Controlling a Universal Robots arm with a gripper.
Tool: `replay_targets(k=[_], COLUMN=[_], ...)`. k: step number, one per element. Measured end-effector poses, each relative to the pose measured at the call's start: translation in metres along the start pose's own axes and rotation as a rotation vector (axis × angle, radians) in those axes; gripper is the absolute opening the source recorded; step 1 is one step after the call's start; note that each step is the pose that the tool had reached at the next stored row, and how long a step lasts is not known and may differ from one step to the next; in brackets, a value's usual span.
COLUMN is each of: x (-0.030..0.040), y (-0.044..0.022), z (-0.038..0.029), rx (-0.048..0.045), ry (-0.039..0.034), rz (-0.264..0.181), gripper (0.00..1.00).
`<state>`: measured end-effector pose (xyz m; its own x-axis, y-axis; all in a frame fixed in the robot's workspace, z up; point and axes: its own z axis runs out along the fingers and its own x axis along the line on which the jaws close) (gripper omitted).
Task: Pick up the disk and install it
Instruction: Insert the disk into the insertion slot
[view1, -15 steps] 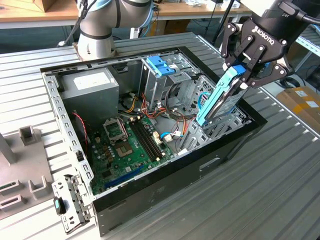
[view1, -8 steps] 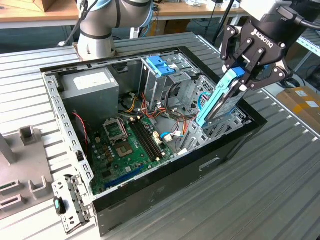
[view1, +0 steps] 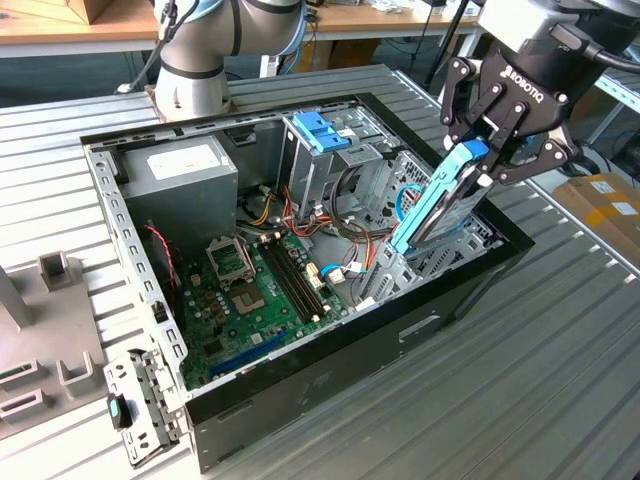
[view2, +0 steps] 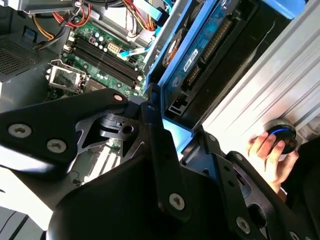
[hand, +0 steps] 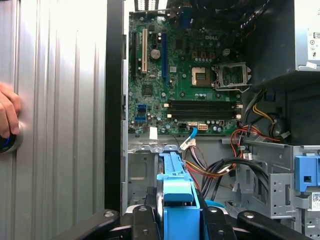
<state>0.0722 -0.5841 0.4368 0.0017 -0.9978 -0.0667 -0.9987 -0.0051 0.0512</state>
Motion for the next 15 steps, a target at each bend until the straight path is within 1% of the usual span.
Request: replay_targets(k=[9,15], x=[0.0004,0.0008], y=[-0.0043,-0.0048], z=[0.0064,0.0111], rx=[0.0,0.0], ry=[0.0,0.0], rz=[0.0,0.0], gripper=[0.37,0.37])
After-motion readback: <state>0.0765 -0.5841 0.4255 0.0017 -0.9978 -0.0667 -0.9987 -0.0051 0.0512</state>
